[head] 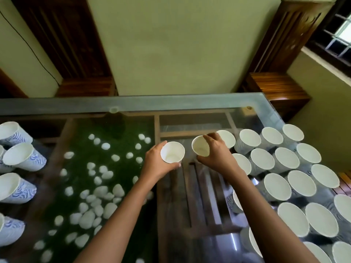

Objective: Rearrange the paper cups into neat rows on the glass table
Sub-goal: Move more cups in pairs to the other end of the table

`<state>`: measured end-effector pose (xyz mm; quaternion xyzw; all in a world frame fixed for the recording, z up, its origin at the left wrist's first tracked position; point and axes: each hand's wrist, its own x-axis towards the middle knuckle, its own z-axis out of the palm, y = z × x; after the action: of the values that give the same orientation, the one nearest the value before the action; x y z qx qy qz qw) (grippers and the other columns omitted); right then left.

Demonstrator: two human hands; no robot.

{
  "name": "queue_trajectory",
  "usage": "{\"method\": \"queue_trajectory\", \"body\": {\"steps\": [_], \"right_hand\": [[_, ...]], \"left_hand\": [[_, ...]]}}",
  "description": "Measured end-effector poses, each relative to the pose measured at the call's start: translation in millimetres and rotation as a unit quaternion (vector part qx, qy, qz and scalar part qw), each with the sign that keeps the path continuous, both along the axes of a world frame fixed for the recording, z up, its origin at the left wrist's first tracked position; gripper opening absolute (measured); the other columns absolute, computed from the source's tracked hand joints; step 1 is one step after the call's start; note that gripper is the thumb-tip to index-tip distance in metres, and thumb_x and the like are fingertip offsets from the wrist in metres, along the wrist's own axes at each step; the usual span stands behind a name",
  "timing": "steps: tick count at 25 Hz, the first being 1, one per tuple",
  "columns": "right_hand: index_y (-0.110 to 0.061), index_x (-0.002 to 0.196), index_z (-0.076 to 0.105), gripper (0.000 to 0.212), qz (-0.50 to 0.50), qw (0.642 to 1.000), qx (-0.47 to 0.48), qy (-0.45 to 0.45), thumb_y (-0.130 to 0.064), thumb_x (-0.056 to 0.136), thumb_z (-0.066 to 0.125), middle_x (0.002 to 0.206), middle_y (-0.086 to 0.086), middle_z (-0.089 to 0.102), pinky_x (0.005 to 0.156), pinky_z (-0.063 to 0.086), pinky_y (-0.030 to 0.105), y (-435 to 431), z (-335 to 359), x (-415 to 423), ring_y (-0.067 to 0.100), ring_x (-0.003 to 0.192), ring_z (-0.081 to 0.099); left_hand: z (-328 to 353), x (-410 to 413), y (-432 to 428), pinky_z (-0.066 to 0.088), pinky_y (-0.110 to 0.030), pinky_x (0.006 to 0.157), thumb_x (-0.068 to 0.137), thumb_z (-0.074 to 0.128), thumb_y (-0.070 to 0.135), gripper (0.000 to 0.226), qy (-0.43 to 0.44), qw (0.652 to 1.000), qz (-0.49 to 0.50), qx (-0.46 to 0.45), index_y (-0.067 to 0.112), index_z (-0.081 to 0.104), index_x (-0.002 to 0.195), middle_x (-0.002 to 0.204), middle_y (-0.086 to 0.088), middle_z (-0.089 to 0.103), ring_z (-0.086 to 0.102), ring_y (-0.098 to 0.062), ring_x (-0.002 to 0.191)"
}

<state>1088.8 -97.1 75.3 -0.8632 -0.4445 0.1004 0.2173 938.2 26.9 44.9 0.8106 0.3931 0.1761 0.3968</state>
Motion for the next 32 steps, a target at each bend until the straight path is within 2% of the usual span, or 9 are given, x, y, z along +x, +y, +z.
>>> {"method": "queue_trajectory", "body": {"steps": [4, 6, 10, 15, 19, 21, 25, 28, 32], "right_hand": [[0.001, 0.133, 0.041, 0.072, 0.012, 1.000, -0.012, -0.002, -0.017, 0.071, 0.072, 0.131, 0.017, 0.043, 0.094, 0.030, 0.023, 18, -15, 19, 0.031, 0.118, 0.044], [0.001, 0.134, 0.040, 0.072, 0.011, 1.000, -0.010, -0.002, -0.016, 0.071, 0.071, 0.132, 0.017, 0.043, 0.094, 0.029, 0.022, 23, -19, 24, 0.031, 0.119, 0.044], [-0.002, 0.135, 0.039, 0.072, 0.007, 1.000, -0.020, 0.004, -0.019, 0.073, 0.071, 0.134, 0.016, 0.042, 0.096, 0.032, 0.025, 29, -23, 28, 0.029, 0.120, 0.043], [-0.002, 0.137, 0.036, 0.073, 0.003, 0.999, -0.038, 0.010, -0.021, 0.075, 0.071, 0.143, 0.018, 0.034, 0.104, 0.027, 0.028, 31, -22, 22, 0.031, 0.129, 0.036], [-0.002, 0.137, 0.036, 0.075, 0.015, 1.000, -0.020, -0.009, -0.021, 0.075, 0.072, 0.142, 0.021, 0.034, 0.107, 0.025, 0.031, 27, -9, 4, 0.032, 0.131, 0.032], [-0.002, 0.136, 0.038, 0.070, 0.030, 0.999, -0.003, -0.021, -0.019, 0.076, 0.071, 0.139, 0.020, 0.038, 0.105, 0.030, 0.034, 28, -2, -13, 0.034, 0.128, 0.036], [-0.005, 0.134, 0.045, 0.062, 0.091, 0.996, 0.024, 0.002, -0.018, 0.079, 0.070, 0.135, 0.015, 0.045, 0.100, 0.039, 0.035, 44, 9, -73, 0.028, 0.122, 0.045], [-0.004, 0.131, 0.049, 0.056, 0.160, 0.987, 0.018, 0.025, -0.019, 0.080, 0.069, 0.128, 0.013, 0.050, 0.098, 0.039, 0.028, 71, 11, -136, 0.026, 0.116, 0.051], [-0.005, 0.127, 0.051, 0.052, 0.244, 0.968, 0.013, 0.050, -0.019, 0.081, 0.068, 0.122, 0.011, 0.052, 0.092, 0.045, 0.029, 108, 13, -230, 0.024, 0.108, 0.055]], "left_hand": [[-10, 30, 15, 0.034, -0.022, 0.087, 0.052, 0.088, 0.030, 0.087, 0.014, 1.000, 0.009, 0.012, 0.015, 0.050, 0.129, 0.127, -0.006, 0.056, 0.048, -0.022, 0.116], [-15, 40, 19, 0.037, -0.027, 0.093, 0.053, 0.087, 0.030, 0.088, 0.017, 1.000, 0.002, 0.017, 0.015, 0.048, 0.130, 0.129, -0.006, 0.054, 0.046, -0.024, 0.119], [-20, 52, 27, 0.037, -0.035, 0.098, 0.057, 0.086, 0.032, 0.090, 0.035, 0.999, 0.000, 0.012, 0.016, 0.043, 0.135, 0.135, -0.006, 0.049, 0.041, -0.024, 0.124], [-20, 51, 35, 0.031, -0.036, 0.104, 0.058, 0.085, 0.031, 0.096, 0.052, 0.998, -0.030, 0.020, 0.017, 0.035, 0.139, 0.141, -0.007, 0.042, 0.034, -0.026, 0.129], [-18, 31, 36, 0.029, -0.037, 0.107, 0.060, 0.084, 0.032, 0.096, 0.047, 0.998, -0.038, 0.029, 0.018, 0.032, 0.141, 0.142, -0.007, 0.040, 0.034, -0.023, 0.130], [-14, 12, 37, 0.037, -0.039, 0.106, 0.063, 0.082, 0.031, 0.090, 0.033, 0.999, -0.027, 0.017, 0.018, 0.036, 0.139, 0.138, -0.007, 0.043, 0.041, -0.021, 0.126], [-1, -64, 37, 0.047, -0.024, 0.087, 0.070, 0.077, 0.028, 0.061, 0.011, 1.000, 0.017, 0.009, 0.018, 0.053, 0.125, 0.121, -0.003, 0.057, 0.050, -0.005, 0.099], [9, -145, 40, 0.051, -0.030, 0.087, 0.073, 0.075, 0.025, 0.049, 0.001, 0.998, 0.070, -0.001, 0.017, 0.059, 0.119, 0.114, -0.003, 0.060, 0.055, -0.009, 0.100], [24, -258, 46, 0.051, -0.039, 0.087, 0.073, 0.074, 0.017, 0.037, -0.006, 0.993, 0.115, 0.033, 0.012, 0.065, 0.109, 0.110, -0.006, 0.063, 0.059, -0.018, 0.098]]}}
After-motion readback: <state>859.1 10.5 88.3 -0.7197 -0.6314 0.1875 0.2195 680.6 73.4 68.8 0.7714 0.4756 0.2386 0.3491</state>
